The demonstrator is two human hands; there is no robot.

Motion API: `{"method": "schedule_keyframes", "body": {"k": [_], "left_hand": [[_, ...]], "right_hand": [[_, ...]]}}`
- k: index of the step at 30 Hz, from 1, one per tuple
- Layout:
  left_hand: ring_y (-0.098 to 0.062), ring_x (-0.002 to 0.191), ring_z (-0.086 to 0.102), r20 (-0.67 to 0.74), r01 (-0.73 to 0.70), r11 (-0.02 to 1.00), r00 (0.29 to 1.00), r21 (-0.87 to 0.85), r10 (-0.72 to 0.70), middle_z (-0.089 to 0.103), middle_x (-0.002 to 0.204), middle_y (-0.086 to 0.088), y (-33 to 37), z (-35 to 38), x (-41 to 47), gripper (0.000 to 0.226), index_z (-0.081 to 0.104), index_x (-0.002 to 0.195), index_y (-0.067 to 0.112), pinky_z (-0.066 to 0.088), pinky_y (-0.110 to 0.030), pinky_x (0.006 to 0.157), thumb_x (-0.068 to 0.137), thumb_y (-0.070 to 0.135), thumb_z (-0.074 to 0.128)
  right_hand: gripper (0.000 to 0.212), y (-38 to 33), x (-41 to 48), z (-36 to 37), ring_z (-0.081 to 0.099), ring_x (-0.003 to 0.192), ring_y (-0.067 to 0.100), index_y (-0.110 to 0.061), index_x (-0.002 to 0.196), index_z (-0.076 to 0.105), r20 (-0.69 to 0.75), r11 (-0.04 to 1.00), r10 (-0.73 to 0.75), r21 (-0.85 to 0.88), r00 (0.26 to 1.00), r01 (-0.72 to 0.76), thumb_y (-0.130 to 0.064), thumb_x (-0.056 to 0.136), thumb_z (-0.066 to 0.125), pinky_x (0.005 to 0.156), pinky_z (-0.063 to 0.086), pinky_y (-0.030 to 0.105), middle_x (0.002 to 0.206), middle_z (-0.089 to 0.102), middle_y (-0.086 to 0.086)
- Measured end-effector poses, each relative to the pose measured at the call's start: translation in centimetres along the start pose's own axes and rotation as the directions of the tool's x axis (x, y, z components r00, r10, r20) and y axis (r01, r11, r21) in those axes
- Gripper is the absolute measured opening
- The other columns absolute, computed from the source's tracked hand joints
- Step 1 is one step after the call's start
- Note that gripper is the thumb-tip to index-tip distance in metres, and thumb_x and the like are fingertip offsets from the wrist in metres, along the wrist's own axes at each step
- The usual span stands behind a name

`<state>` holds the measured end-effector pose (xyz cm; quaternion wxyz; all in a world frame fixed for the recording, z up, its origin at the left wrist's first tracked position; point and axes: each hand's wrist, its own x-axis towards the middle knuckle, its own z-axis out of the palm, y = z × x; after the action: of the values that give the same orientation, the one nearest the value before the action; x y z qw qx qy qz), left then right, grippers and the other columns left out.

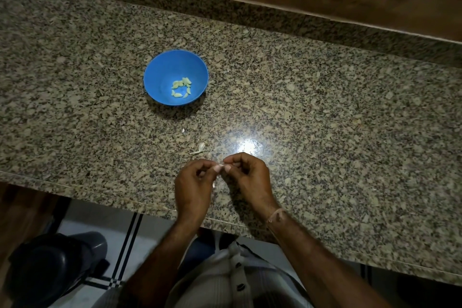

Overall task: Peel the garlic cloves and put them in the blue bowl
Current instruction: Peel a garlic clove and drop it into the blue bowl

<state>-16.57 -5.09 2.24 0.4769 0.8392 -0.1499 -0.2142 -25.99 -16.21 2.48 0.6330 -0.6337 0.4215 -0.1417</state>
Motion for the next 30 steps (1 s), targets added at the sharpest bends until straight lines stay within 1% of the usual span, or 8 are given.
{"method": "schedule_keyframes", "body": {"k": [5, 10, 14, 15, 18, 20, 24, 30], "left_hand": [[-0.019, 0.104, 0.059, -0.120, -0.017, 0.978, 0.992, 0.208, 0.043, 0.064, 0.107, 0.008, -2.8, -2.8, 1.7, 0.009, 0.072, 0.094, 0.030, 0.057, -0.045, 0.080, 0.089, 0.026, 0.078], [-0.017, 0.106, 0.052, 0.000, -0.181, 0.937, 0.982, 0.299, 0.190, 0.047, 0.115, 0.007, -3.6, -2.7, -0.6, 0.036, 0.062, 0.116, 0.022, 0.050, -0.031, 0.075, 0.088, 0.027, 0.082], [-0.014, 0.101, 0.056, 0.096, -0.189, 0.930, 0.981, 0.315, 0.167, 0.052, 0.110, 0.010, -4.2, -1.2, -2.5, 0.033, 0.062, 0.118, 0.021, 0.050, -0.031, 0.074, 0.091, 0.027, 0.079], [-0.015, 0.101, 0.057, 0.089, -0.183, 0.933, 0.983, 0.309, 0.163, 0.053, 0.109, 0.010, -4.2, -0.9, -2.4, 0.033, 0.063, 0.119, 0.020, 0.051, -0.033, 0.075, 0.091, 0.024, 0.079], [-0.015, 0.094, 0.059, 0.095, -0.189, 0.949, 0.981, 0.253, 0.170, 0.057, 0.106, 0.006, -3.7, -0.1, -1.8, 0.029, 0.063, 0.113, 0.021, 0.058, -0.040, 0.073, 0.091, 0.010, 0.078], [-0.012, 0.088, 0.058, 0.092, -0.181, 0.953, 0.982, 0.242, 0.163, 0.056, 0.100, 0.006, -3.2, 0.2, -1.5, 0.029, 0.061, 0.107, 0.023, 0.059, -0.041, 0.070, 0.090, 0.008, 0.078], [-0.015, 0.093, 0.058, 0.051, -0.153, 0.951, 0.988, 0.268, 0.144, 0.050, 0.113, 0.006, -3.2, -0.2, -1.6, 0.039, 0.054, 0.115, 0.024, 0.059, -0.042, 0.071, 0.089, 0.014, 0.081], [-0.020, 0.108, 0.060, 0.054, -0.185, 0.926, 0.983, 0.329, 0.177, 0.053, 0.126, 0.000, -3.0, 0.3, -1.1, 0.050, 0.058, 0.131, 0.017, 0.058, -0.041, 0.076, 0.088, 0.027, 0.082]], "right_hand": [[0.029, 1.4, 0.0, -2.2, 0.072, 0.107, 0.007, -0.019, 0.115, 0.075, -0.049, 0.973, -0.110, -0.210, 0.993, 0.097, 0.000, 0.096, 0.068, 0.096, 0.061, 0.038, 0.112, 0.077, -0.008], [0.028, 1.9, -0.6, -4.2, 0.069, 0.110, 0.011, -0.015, 0.121, 0.074, -0.073, 0.903, -0.234, -0.385, 0.970, 0.189, -0.003, 0.096, 0.070, 0.097, 0.059, 0.034, 0.116, 0.071, -0.007], [0.039, 3.3, -2.1, -5.5, 0.057, 0.105, 0.021, -0.008, 0.130, 0.068, -0.094, 0.748, -0.266, -0.648, 0.959, 0.143, 0.002, 0.092, 0.073, 0.086, 0.041, 0.005, 0.115, 0.057, -0.002], [0.039, 3.5, -2.5, -5.4, 0.055, 0.102, 0.018, -0.007, 0.131, 0.067, -0.106, 0.733, -0.257, -0.670, 0.961, 0.122, 0.003, 0.093, 0.071, 0.083, 0.041, 0.003, 0.112, 0.054, -0.002], [0.022, 3.3, -3.0, -3.3, 0.053, 0.091, 0.004, -0.011, 0.120, 0.069, -0.125, 0.785, -0.234, -0.609, 0.964, 0.112, -0.003, 0.103, 0.058, 0.078, 0.047, 0.017, 0.100, 0.053, -0.010], [0.023, 2.4, -2.9, -0.8, 0.051, 0.089, -0.002, -0.014, 0.119, 0.070, -0.076, 0.810, -0.247, -0.563, 0.966, 0.163, -0.004, 0.104, 0.056, 0.079, 0.042, 0.013, 0.096, 0.052, -0.014], [0.032, 0.9, -1.9, 2.3, 0.058, 0.094, 0.010, -0.012, 0.124, 0.070, 0.060, 0.824, -0.275, -0.500, 0.960, 0.267, 0.003, 0.100, 0.056, 0.082, 0.051, 0.023, 0.103, 0.059, -0.004], [0.038, 0.8, -1.6, -0.2, 0.058, 0.101, -0.001, -0.012, 0.127, 0.068, 0.044, 0.896, -0.237, -0.376, 0.970, 0.236, 0.010, 0.097, 0.060, 0.084, 0.048, 0.008, 0.111, 0.057, -0.005]]}}
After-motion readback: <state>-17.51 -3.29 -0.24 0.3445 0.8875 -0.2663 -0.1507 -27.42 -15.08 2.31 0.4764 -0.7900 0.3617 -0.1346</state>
